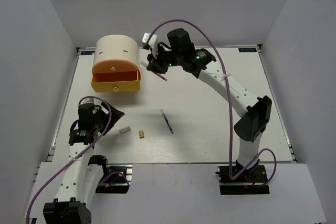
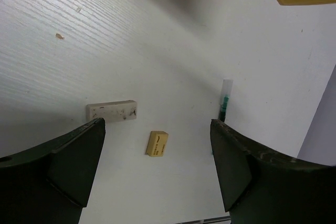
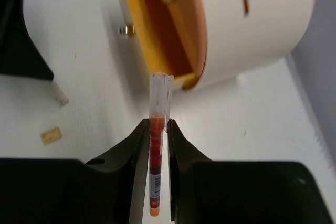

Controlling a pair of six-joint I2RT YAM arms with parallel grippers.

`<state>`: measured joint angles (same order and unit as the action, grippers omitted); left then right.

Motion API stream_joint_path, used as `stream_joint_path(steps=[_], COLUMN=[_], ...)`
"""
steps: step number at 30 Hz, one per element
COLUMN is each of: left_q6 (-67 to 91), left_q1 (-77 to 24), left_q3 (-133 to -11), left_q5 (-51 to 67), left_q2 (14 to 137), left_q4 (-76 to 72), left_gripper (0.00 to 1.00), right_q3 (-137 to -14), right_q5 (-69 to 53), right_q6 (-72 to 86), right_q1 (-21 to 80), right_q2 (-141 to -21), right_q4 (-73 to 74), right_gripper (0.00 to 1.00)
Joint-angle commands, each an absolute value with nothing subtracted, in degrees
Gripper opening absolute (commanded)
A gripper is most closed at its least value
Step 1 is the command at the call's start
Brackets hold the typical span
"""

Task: Sort the stationery into containers
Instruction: Pick up the pen from the center of the board, then place the pen in the drawer.

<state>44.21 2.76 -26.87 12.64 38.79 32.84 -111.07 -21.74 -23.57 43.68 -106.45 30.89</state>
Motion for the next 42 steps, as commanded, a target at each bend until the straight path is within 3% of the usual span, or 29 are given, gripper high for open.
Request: stream_joint_path(steps=[1,7,13,27,33,37,42], left_q6=[43.86,43.86,43.86,43.86,43.86,43.33,43.33], left_q1=[2.55,2.55,2.55,2.55,2.55,2.55,2.55], left_q3=[-26.63,-26.63,-26.10,-25.58,-25.58,-25.58,-25.58], left_q5=[13.36,13.36,13.89,15.55,16.08,16.61,20.11], left_q2=[37.71,37.71,37.71,38.23,38.75,39.28,41.13], left_q4=[31.82,31.82,31.29,30.15,30.15,29.01,24.71], left_gripper=[0.91,0.91,0.91,0.91,0.91,0.91,0.91], right_q3=[-119.17,-122.17,-114.44,-112.07,-111.97,-110.48,-106.97], right_q5=[-28.91,-34.62,-38.93,-41.22,-40.34,-40.08,-39.99], right_q6=[-23.55,-25.40,-25.14,-21.53,-21.53,-21.71,-22.32], right_q1=[44.91,46.58,47.72,48.07,47.99,47.64,47.46], right_q2=[-111.09,-113.73,-113.64,-122.08,-124.89,-124.54,-121.74], right_q4=[26.84,13.93,-4.89,-23.46,-25.58,-25.58,-25.84], right_gripper=[0.14,0.14,0.14,0.18,0.29,0.44,0.48])
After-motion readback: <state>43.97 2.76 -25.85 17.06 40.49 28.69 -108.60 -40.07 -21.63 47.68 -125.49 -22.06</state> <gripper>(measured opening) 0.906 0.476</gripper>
